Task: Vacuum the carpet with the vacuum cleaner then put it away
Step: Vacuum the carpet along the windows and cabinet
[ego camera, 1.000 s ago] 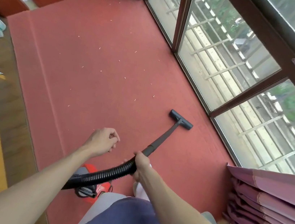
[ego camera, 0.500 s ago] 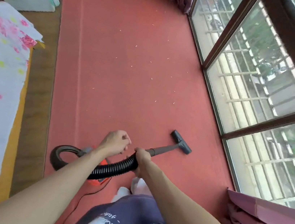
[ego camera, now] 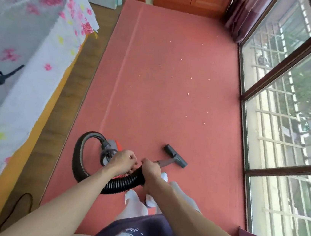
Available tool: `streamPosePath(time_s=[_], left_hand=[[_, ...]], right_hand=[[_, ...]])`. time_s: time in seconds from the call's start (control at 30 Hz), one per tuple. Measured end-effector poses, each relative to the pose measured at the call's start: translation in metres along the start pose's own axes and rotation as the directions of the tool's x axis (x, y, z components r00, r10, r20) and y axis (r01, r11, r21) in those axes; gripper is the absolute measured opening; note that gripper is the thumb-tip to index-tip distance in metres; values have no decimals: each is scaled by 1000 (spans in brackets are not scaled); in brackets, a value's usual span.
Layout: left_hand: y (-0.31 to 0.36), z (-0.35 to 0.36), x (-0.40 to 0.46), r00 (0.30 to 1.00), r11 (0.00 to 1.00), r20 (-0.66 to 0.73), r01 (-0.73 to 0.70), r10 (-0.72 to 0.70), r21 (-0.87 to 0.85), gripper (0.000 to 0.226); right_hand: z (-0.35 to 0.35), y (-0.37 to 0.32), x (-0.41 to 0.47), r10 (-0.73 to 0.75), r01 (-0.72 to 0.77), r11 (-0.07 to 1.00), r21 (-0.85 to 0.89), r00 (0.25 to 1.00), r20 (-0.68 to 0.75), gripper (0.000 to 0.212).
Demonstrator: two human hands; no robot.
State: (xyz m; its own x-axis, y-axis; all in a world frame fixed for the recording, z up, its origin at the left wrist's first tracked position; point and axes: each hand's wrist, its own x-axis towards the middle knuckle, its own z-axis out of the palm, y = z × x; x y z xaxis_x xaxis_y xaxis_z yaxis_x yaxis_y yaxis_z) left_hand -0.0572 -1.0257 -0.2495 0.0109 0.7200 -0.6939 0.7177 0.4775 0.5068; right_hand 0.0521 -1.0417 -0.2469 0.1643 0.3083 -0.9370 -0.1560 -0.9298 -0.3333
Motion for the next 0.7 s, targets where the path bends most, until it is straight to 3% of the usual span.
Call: streamPosePath(time_s=[0.1,0.3,0.43,0.53,0.7], left_hand=[[-18,-3,-10,998,995,-28,54,-57,-78,20],[-37,-14,-16,980,966,-130,118,-151,-231,20],[-35,-22,-13,955,945,-209,142,-209,-293,21],[-21,-23,-6,944,939,-226,167,-240,-300,20],[17,-20,21,934,940,-241,191,-263,-285,19]], right_hand=[[14,8,3,-48,50,989,-138,999,17,26],[23,2,30,-116,115,973,-200,993,6,36],[29,-28,58,-138,143,949,-282,990,39,31],[25,-62,41,-126,147,892,-426,989,78,39],[2,-100,34,-154,245,687,-684,969,192,36]])
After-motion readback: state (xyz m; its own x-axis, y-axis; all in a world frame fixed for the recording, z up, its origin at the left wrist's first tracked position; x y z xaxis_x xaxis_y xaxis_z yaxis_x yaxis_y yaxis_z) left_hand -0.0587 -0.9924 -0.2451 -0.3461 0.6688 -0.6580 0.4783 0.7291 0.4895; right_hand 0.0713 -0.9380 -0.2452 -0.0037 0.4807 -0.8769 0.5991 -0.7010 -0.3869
